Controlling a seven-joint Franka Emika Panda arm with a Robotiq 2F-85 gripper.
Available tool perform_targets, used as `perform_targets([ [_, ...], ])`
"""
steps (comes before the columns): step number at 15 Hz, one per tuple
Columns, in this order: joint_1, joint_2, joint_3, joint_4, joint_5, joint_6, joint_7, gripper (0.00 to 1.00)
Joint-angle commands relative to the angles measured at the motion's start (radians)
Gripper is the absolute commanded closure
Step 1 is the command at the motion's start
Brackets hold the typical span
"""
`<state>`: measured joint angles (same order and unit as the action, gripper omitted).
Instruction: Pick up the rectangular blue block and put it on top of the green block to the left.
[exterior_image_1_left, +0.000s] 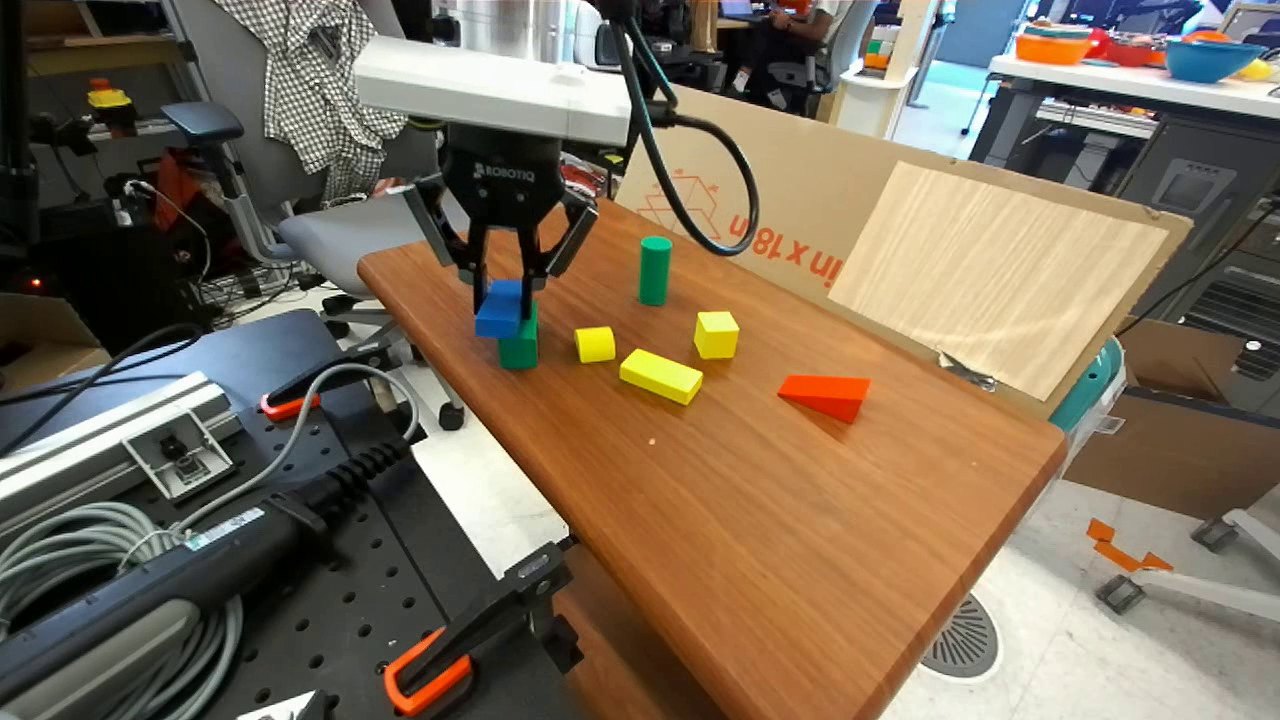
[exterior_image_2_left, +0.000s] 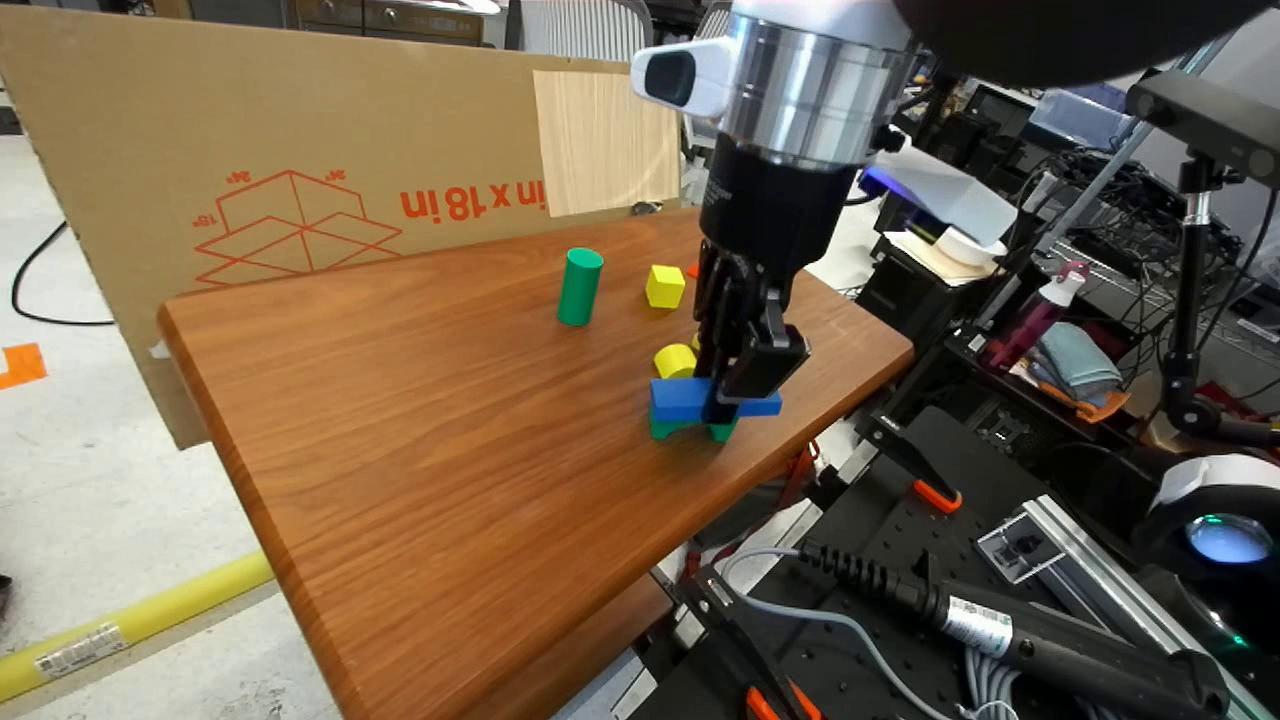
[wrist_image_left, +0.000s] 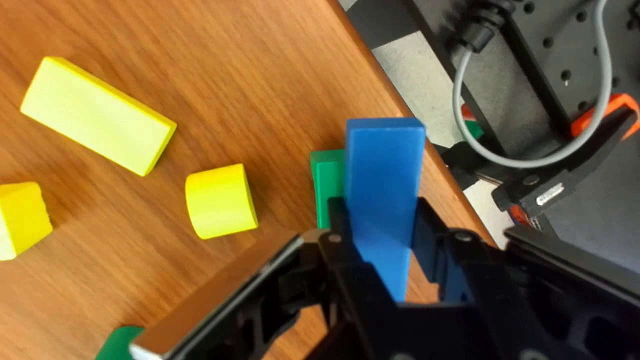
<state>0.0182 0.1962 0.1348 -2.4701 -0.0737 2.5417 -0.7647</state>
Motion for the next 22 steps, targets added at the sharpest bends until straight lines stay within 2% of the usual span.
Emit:
perform_targets([
  [1, 0.000, -0.005, -0.015, -0.015, -0.094, 0.024, -0.063, 0.91],
  [6, -0.002, 0.001, -0.023, -0.019, -0.140, 0.038, -0.092, 0.91],
  [8, 0.000, 0.001, -0.025, -0.018, -0.144, 0.032, -0.081, 0.39],
  [10, 0.003, 0.001, -0.029, -0.026, -0.151, 0.033, -0.066, 0.36],
  [15, 0.006, -0.018, -0.032, -0.039, -0.141, 0.036, -0.026, 0.01],
  [17, 0.000, -0.049, -0.032, -0.045, -0.119, 0.048, -0.005, 0.00],
  [19, -0.002, -0.093, -0.048, -0.056, -0.120, 0.081, 0.078, 0.00],
  [22, -0.020, -0.153, -0.070, -0.056, -0.084, 0.069, 0.167, 0.00],
])
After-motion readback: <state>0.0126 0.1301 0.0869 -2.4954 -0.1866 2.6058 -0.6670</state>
